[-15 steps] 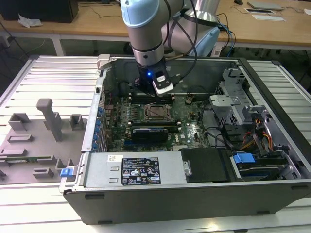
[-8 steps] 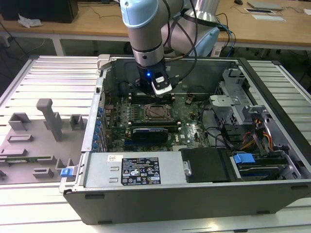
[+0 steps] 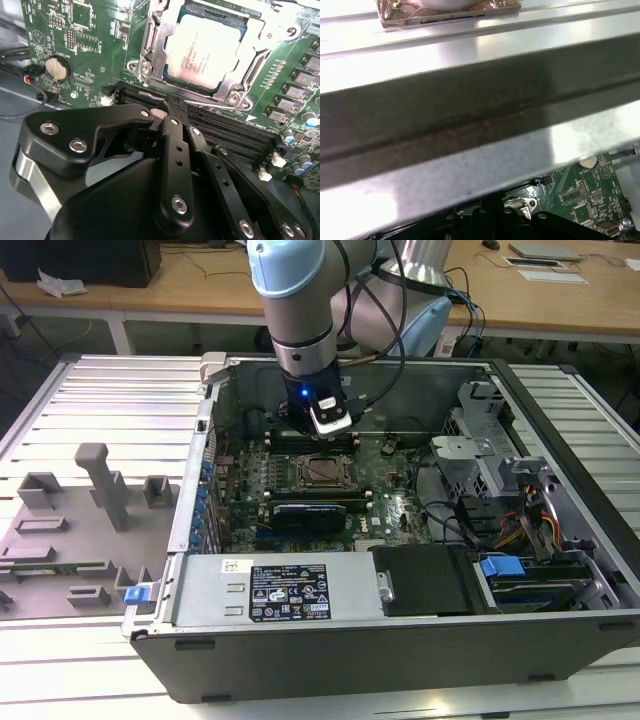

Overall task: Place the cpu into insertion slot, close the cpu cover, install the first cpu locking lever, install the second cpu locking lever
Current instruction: 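Install the first cpu locking lever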

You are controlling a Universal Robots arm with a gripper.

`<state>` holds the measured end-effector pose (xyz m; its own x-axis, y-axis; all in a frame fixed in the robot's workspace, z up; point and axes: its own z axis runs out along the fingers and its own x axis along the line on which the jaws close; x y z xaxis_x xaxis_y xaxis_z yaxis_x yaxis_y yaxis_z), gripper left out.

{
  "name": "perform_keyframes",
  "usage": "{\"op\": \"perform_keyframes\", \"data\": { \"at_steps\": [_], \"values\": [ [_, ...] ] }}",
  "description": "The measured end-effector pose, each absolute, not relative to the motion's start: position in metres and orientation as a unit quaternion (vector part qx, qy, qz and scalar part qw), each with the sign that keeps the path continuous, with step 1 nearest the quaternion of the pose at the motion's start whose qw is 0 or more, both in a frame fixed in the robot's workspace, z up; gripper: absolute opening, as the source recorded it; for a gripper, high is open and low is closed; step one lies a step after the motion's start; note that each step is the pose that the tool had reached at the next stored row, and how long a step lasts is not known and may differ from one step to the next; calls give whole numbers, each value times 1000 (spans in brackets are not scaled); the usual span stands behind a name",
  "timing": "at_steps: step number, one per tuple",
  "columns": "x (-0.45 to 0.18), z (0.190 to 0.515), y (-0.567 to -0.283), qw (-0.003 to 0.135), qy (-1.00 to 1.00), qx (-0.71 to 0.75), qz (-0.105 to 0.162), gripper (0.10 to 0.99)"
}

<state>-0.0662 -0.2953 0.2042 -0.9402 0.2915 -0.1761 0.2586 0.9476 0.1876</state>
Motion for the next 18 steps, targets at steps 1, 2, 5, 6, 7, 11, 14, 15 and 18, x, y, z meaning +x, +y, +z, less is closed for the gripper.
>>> {"op": "perform_keyframes", "data": {
  "at_steps": [1, 2, 5, 6, 7, 11, 14, 15, 18],
  "values": [
    [-66, 204, -295, 101, 981, 143, 81, 106],
    [-66, 203, -295, 102, 981, 145, 80, 106],
    [-66, 202, -293, 102, 980, 151, 80, 106],
    [-66, 201, -293, 102, 980, 152, 80, 106],
    [-66, 201, -292, 103, 980, 154, 79, 106],
    [-66, 198, -291, 103, 978, 163, 77, 106],
    [-66, 197, -291, 104, 978, 167, 75, 106],
    [-66, 197, -291, 104, 978, 167, 75, 106],
    [-66, 197, -291, 104, 978, 167, 75, 106]
  ]
}}
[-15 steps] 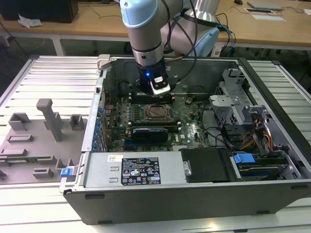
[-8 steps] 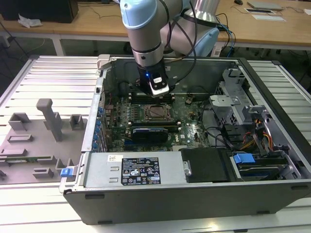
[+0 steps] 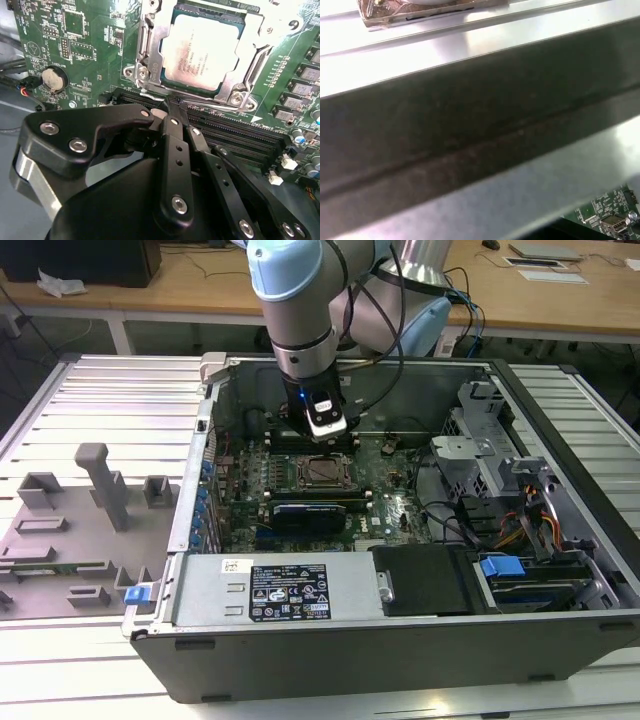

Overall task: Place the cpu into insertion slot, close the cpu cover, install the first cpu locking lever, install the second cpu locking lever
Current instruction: 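Install the first cpu locking lever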

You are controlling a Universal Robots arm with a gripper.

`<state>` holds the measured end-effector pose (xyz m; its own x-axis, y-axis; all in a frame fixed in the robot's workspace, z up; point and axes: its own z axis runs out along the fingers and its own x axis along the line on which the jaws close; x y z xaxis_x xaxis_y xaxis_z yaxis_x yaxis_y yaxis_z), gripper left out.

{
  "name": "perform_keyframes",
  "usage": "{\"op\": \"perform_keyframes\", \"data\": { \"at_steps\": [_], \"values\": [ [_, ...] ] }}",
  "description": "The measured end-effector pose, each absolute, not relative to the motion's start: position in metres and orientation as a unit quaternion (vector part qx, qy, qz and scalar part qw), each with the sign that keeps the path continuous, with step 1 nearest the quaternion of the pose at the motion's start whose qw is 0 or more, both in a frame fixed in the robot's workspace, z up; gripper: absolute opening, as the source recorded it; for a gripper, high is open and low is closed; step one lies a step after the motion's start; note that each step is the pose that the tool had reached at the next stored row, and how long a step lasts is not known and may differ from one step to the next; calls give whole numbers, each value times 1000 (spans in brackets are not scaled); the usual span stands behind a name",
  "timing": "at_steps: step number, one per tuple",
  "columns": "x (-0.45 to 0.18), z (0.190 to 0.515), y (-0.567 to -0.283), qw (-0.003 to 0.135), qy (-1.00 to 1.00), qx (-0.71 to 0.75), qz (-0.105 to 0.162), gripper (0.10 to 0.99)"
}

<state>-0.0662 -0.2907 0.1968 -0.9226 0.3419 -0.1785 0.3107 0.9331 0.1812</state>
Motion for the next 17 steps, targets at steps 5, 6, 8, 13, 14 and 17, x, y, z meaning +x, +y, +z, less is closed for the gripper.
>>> {"op": "perform_keyframes", "data": {
  "at_steps": [5, 6, 8, 13, 14, 17],
  "values": [
    [-66, 203, -291, 104, 978, 167, 75, 106],
    [-66, 205, -291, 104, 978, 167, 75, 106],
    [-66, 206, -291, 104, 978, 167, 75, 106],
    [-66, 206, -291, 105, 978, 167, 75, 106],
    [-66, 205, -291, 105, 978, 167, 75, 106],
    [-66, 203, -291, 106, 977, 167, 75, 106]
  ]
}}
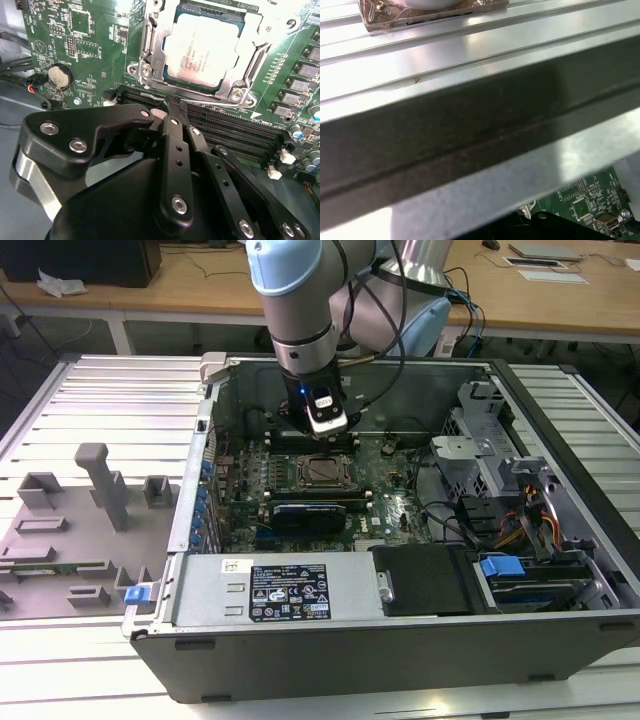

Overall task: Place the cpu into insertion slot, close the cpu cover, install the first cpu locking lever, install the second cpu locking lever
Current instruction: 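Install the first cpu locking lever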

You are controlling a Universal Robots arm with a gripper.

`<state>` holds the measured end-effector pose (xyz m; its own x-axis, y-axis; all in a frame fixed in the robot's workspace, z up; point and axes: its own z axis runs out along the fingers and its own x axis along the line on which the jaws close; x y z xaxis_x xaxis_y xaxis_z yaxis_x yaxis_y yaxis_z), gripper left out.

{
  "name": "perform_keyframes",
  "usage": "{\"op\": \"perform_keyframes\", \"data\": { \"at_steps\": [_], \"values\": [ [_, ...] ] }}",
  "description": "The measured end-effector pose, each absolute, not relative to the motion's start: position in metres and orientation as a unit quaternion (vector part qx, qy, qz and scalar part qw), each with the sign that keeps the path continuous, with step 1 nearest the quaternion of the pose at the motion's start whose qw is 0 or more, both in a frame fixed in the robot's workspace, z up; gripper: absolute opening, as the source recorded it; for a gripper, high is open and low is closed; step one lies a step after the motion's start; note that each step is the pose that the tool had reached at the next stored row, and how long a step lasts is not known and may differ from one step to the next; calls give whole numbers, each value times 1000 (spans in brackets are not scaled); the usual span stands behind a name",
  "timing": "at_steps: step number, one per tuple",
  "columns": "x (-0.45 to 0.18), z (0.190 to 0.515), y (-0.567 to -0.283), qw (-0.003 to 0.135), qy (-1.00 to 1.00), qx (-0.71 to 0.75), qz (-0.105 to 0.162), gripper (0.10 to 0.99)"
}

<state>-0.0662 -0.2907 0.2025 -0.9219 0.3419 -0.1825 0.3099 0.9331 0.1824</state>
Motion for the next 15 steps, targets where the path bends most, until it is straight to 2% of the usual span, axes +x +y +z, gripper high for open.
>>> {"op": "perform_keyframes", "data": {
  "at_steps": [15],
  "values": [
    [-66, 198, -291, 108, 977, 166, 73, 106]
  ]
}}
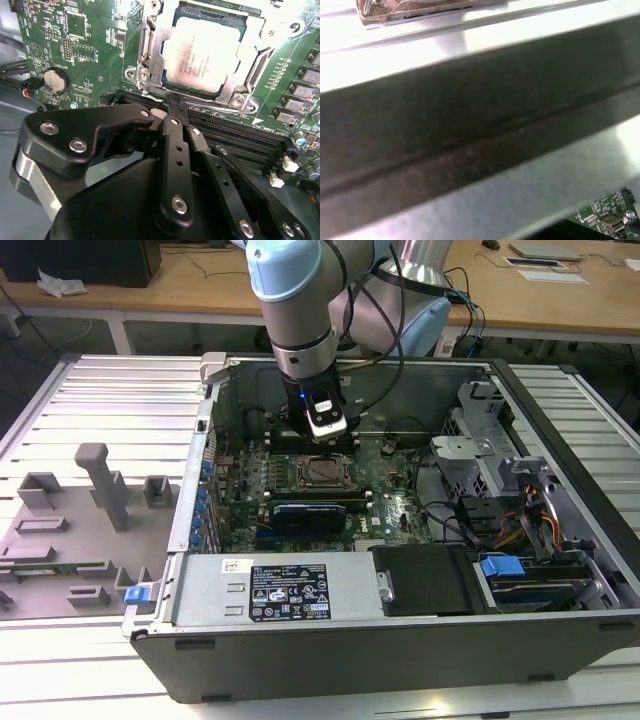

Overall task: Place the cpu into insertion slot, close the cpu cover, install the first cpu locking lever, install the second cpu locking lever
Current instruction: 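Install the first cpu locking lever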

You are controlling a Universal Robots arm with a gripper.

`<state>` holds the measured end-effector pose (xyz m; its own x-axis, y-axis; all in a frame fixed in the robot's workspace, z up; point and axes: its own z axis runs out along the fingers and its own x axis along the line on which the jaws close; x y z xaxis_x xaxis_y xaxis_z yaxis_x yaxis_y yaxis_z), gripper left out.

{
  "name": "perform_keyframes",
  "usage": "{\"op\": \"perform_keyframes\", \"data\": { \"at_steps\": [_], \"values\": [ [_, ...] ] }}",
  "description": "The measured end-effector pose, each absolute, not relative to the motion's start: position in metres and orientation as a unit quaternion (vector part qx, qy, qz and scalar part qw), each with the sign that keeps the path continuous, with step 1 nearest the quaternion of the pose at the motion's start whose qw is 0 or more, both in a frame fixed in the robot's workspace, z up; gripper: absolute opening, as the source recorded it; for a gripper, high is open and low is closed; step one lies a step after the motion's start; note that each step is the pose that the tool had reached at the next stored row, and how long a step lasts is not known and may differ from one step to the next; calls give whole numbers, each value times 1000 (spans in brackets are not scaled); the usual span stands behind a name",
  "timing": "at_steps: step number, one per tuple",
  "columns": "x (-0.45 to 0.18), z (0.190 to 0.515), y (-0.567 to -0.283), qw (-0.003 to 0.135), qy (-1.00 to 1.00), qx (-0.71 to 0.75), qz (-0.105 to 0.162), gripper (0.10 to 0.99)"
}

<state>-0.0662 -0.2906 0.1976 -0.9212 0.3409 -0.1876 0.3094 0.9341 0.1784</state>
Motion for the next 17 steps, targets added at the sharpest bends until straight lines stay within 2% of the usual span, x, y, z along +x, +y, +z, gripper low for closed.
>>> {"op": "perform_keyframes", "data": {
  "at_steps": [6, 17],
  "values": [
    [-66, 209, -291, 108, 977, 166, 73, 106],
    [-68, 205, -291, 114, 977, 166, 72, 106]
  ]
}}
